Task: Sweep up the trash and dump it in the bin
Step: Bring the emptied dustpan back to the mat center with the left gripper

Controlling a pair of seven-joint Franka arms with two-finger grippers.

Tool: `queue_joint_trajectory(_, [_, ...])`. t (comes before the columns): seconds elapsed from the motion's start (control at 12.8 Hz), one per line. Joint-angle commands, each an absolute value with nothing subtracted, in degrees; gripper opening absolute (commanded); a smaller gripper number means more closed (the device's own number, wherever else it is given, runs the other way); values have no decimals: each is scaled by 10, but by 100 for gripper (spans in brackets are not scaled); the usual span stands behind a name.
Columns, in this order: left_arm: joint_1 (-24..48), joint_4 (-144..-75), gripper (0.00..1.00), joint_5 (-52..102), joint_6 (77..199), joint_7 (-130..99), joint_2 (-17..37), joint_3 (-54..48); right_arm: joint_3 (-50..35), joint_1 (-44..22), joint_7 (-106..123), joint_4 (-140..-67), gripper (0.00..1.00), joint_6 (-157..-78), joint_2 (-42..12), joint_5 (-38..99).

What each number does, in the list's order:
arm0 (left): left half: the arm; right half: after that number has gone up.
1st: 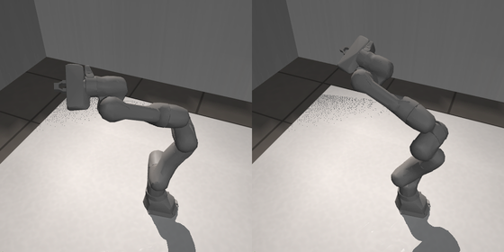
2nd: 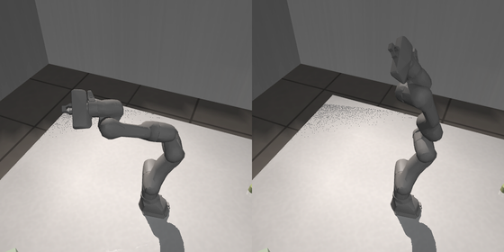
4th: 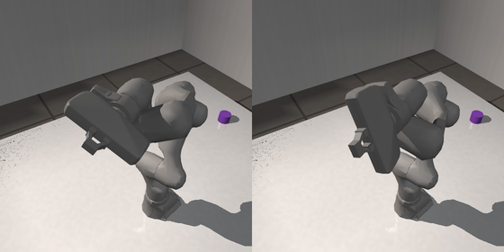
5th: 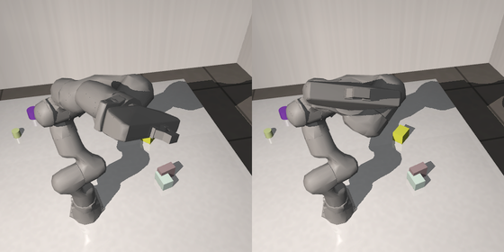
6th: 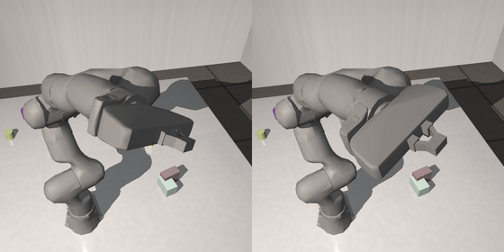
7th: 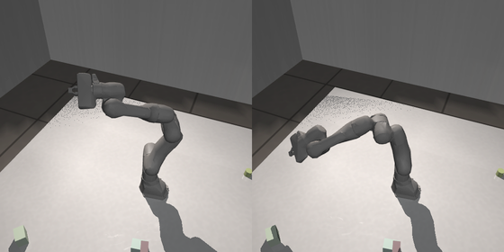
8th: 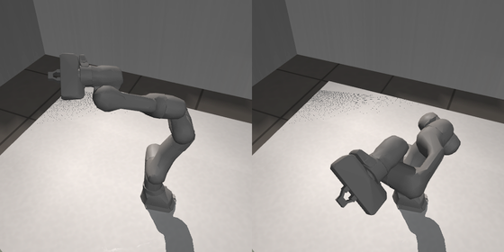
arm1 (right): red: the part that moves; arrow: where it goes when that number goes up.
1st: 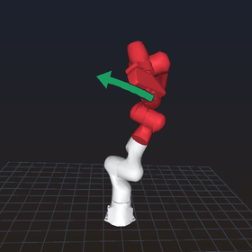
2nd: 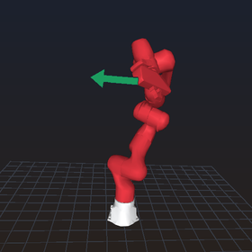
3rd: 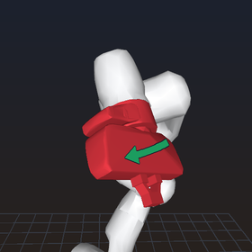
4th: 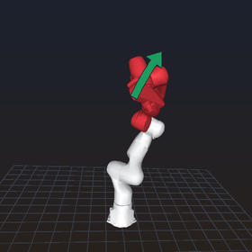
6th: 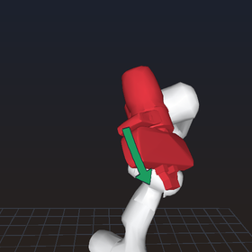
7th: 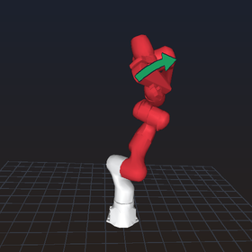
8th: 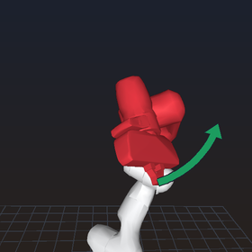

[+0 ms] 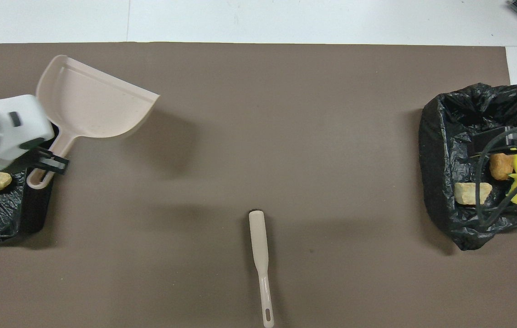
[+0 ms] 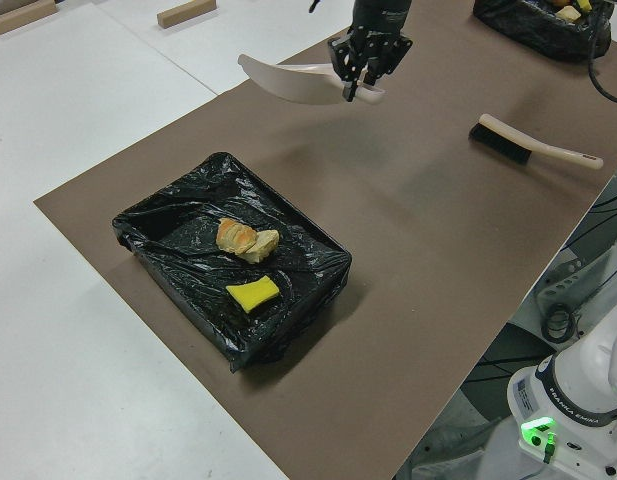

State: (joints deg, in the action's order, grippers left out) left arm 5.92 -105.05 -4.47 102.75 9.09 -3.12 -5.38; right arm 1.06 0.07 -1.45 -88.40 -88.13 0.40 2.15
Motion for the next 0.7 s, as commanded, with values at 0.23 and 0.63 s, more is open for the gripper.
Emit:
queue_joint_trajectory(0.23, [269,-1064,0,-21,1154,-255,29,-42,8,4,-20,-892,100,-882,13,34])
queue_joint_trajectory(0.63, [358,-982,0,15,1251,-381,166,-41,8,8,-20,-892,100,-885,13,34])
